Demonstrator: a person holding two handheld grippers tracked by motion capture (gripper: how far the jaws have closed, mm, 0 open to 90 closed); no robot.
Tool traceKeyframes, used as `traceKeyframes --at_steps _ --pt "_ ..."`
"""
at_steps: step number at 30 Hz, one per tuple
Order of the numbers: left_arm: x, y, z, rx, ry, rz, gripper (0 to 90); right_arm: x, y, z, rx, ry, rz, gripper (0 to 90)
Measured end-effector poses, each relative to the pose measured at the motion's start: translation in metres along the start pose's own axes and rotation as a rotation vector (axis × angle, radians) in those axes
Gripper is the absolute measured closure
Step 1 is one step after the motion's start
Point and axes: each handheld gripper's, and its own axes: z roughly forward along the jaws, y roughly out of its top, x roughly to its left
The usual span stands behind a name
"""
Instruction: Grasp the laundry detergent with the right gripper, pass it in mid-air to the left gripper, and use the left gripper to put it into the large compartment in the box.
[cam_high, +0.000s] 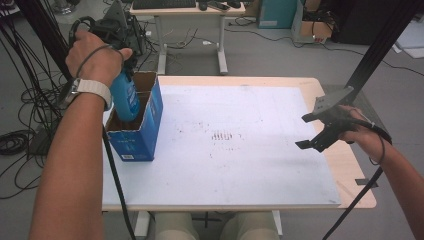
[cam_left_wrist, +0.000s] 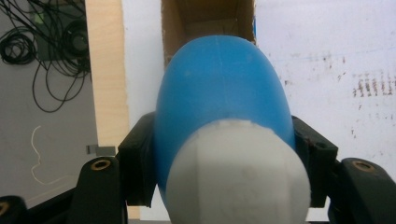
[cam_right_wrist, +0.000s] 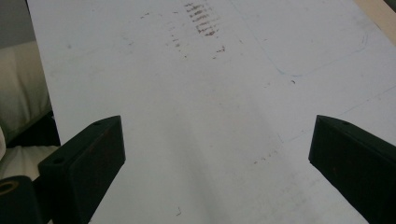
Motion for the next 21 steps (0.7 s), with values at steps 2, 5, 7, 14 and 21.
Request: traceKeyframes --at_steps 2,5,7,14,21 --pt "0.000 -0.001 0.005 0.006 -0.007 0.003 37.5 0.000 0.000 0.000 -0.001 0.001 -0.003 3.8" --pt "0.000 -0.002 0.011 0.009 -0.004 0.003 37.5 0.000 -0.001 0.001 -0.011 0.003 0.003 3.8" --pt "-0.001 -0.002 0.017 0.015 0.000 0.009 37.5 0.000 -0.002 0.001 -0.006 0.003 0.002 3.7" --pt "-0.003 -0.006 0.036 0.020 -0.002 0.016 37.5 0.000 -0.003 0.002 -0.011 0.003 0.011 3.8" --pt "-0.002 -0.010 0.058 0.026 -0.012 0.025 37.5 0.000 -0.004 0.002 -0.012 0.002 0.012 3.7"
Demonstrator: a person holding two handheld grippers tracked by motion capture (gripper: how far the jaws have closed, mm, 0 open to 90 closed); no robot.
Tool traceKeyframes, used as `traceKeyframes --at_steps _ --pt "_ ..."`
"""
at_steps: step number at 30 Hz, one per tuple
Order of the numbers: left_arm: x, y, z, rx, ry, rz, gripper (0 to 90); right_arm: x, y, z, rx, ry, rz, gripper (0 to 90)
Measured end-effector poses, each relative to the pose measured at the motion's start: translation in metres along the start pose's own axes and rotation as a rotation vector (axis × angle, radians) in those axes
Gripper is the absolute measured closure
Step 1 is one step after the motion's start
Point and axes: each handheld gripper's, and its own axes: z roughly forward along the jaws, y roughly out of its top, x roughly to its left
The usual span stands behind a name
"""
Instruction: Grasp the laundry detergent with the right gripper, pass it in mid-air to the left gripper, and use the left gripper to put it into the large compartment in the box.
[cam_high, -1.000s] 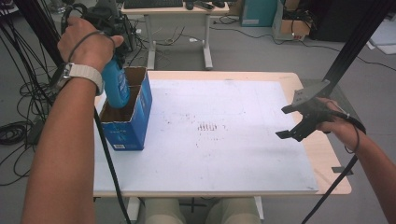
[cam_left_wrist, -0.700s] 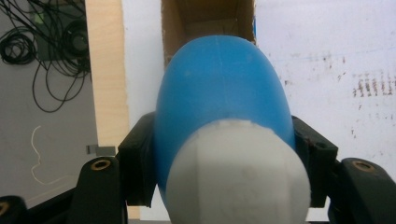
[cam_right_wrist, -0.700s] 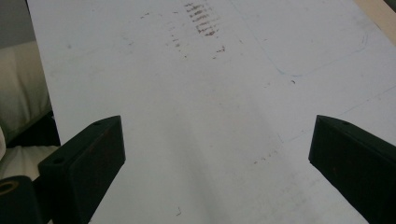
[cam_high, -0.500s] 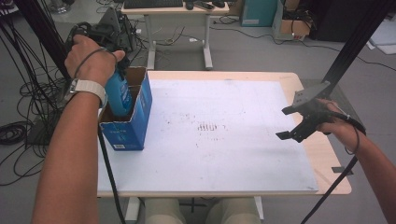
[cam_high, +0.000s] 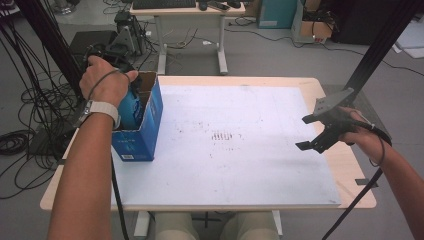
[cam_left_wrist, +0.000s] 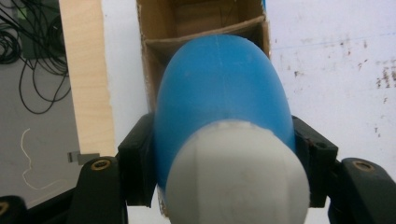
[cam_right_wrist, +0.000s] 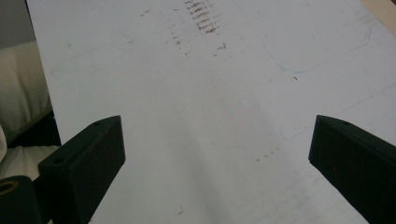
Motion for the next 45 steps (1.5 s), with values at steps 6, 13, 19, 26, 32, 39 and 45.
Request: traceKeyframes --at_steps 6,13,19,26,32,39,45 --pt "0.001 -0.004 0.016 0.004 0.001 0.007 37.5 0.000 -0.002 0.000 0.001 -0.002 0.006 3.7" --pt "0.003 -0.008 0.033 0.010 0.002 0.015 37.5 0.000 -0.003 0.002 -0.001 0.000 0.010 3.8" --pt "0.002 -0.011 0.048 0.013 -0.006 0.017 37.4 0.000 -0.002 0.001 -0.005 0.000 0.013 3.7" --pt "0.002 -0.014 0.061 0.026 -0.004 0.023 37.4 0.000 -0.004 0.001 0.000 0.000 0.017 3.7" --pt "0.001 -0.016 0.070 0.023 -0.008 0.019 37.5 0.000 -0.005 0.001 -0.003 0.000 0.024 3.7" --pt "0.003 -0.018 0.077 0.023 -0.017 0.018 37.5 0.000 -0.005 0.001 0.001 -0.001 0.026 3.7" --pt "0.003 -0.017 0.077 0.030 -0.018 0.020 37.4 0.000 -0.005 0.002 0.006 0.002 0.022 3.7"
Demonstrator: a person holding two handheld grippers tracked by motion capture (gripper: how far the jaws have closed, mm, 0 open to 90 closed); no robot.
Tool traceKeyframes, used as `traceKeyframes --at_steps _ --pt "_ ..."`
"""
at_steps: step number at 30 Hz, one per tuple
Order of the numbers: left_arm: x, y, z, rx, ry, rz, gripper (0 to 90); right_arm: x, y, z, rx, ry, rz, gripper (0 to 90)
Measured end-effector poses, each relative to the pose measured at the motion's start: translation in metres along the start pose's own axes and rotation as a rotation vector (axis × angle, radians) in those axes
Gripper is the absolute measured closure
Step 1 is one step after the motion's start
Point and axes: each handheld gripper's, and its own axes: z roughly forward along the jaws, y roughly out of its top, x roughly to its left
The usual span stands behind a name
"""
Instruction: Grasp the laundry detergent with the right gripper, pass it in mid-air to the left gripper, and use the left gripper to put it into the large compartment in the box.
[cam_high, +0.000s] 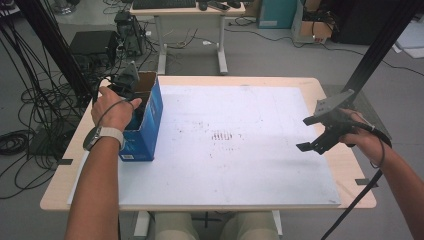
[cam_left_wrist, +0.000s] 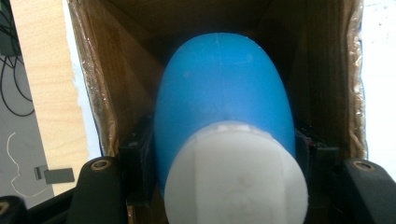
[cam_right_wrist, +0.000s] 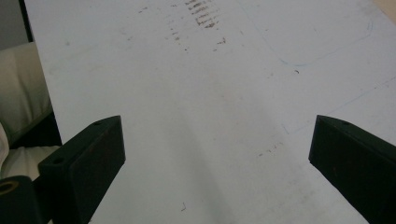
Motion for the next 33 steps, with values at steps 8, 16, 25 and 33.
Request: traceKeyframes --at_steps 8,16,25,33 --pt "0.0006 0.0000 0.0000 0.004 0.001 0.001 37.4 0.0001 0.0001 0.0001 0.003 -0.001 0.000 3.7" --pt "-0.0002 -0.0001 -0.0003 0.007 0.005 0.000 37.4 0.0009 0.0003 0.0005 -0.004 0.001 -0.001 3.8" --pt "0.0006 -0.0008 -0.0003 0.008 0.005 0.000 37.4 0.0010 0.0015 0.0007 -0.003 0.002 -0.003 3.7" --pt "0.0005 -0.0013 -0.0007 0.011 0.006 0.001 37.3 0.0008 0.0021 0.0009 -0.001 0.002 -0.007 3.7"
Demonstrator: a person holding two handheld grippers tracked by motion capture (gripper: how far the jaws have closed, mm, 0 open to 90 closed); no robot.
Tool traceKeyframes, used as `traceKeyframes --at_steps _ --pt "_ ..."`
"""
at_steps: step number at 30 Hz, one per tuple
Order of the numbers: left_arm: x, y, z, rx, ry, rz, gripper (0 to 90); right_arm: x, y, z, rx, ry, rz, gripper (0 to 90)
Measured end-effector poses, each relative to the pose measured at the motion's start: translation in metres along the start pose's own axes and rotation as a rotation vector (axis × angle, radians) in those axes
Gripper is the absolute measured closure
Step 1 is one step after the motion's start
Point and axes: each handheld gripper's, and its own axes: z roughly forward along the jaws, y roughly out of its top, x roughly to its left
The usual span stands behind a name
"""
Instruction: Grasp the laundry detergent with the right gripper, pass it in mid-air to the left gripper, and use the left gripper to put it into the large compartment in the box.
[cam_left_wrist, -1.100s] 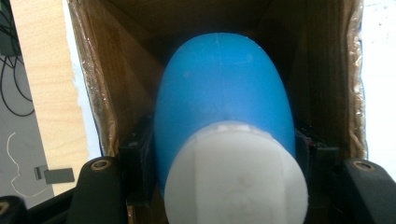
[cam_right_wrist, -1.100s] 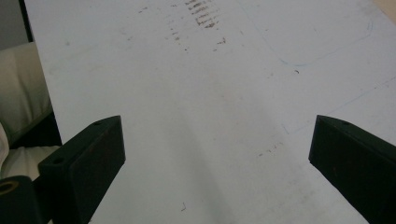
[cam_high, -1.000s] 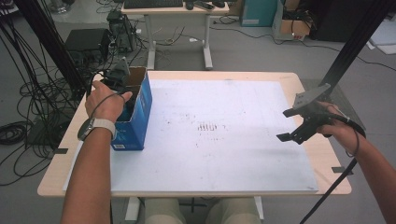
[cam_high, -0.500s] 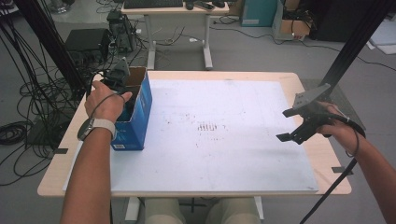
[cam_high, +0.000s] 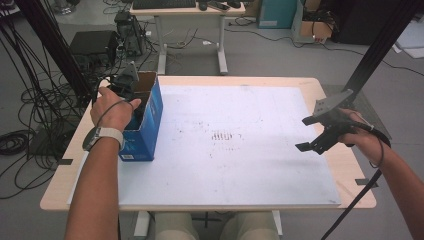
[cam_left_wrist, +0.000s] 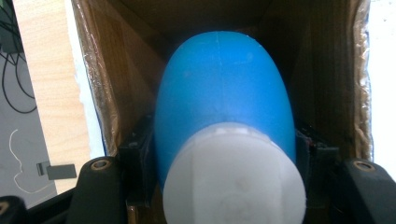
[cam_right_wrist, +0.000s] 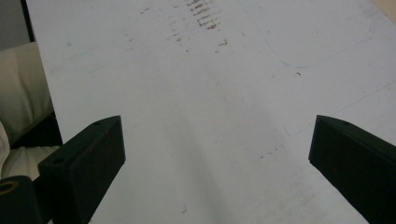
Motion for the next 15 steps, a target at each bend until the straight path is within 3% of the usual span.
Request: traceKeyframes --at_steps 15 --pt "0.0011 -0.0012 -0.0002 -0.002 0.002 -0.007 37.4 0.0001 0.0014 0.0017 0.002 0.002 -0.003 3.7"
